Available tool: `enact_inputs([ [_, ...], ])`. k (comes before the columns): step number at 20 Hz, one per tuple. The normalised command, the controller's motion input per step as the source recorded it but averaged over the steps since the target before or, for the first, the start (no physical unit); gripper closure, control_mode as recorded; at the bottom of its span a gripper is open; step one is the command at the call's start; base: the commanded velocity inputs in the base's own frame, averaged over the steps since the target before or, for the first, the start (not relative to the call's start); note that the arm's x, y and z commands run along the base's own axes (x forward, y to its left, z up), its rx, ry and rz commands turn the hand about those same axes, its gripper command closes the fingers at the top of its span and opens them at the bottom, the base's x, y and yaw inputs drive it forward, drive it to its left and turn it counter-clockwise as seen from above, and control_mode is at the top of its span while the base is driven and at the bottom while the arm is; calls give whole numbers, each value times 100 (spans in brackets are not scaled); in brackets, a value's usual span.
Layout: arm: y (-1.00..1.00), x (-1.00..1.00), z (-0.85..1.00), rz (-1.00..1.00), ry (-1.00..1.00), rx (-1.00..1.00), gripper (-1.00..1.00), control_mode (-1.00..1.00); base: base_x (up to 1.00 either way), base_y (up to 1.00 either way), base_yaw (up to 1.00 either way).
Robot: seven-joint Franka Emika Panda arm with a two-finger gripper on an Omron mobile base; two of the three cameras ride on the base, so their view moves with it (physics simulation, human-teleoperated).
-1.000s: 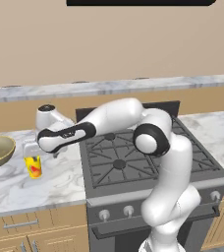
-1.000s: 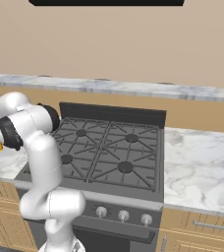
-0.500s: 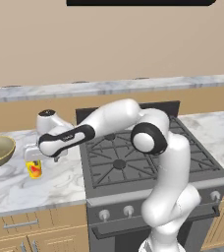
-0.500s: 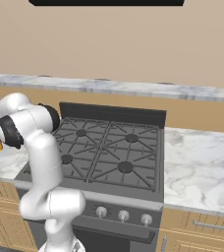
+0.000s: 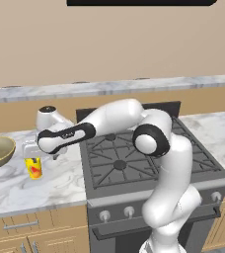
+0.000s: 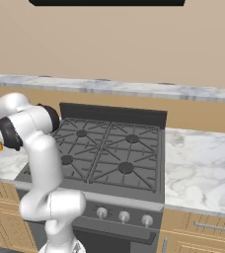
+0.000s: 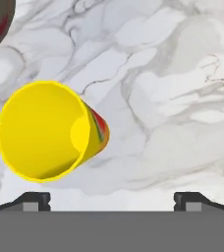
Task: Pick the cup and bowl from the counter and place them on the counter next to the sink.
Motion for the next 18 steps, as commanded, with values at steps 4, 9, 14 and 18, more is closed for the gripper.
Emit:
enact_inputs([
  [4, 0, 1, 36, 0, 0, 5, -100, -100, 0, 0, 0],
  [9, 0, 52, 7, 0, 3, 0, -100, -100, 0, 0, 0],
  [14, 2, 58, -12, -2, 7, 0, -100, -100, 0, 0, 0],
  [18, 16, 32, 0, -2, 5, 0, -100, -100, 0, 0, 0],
])
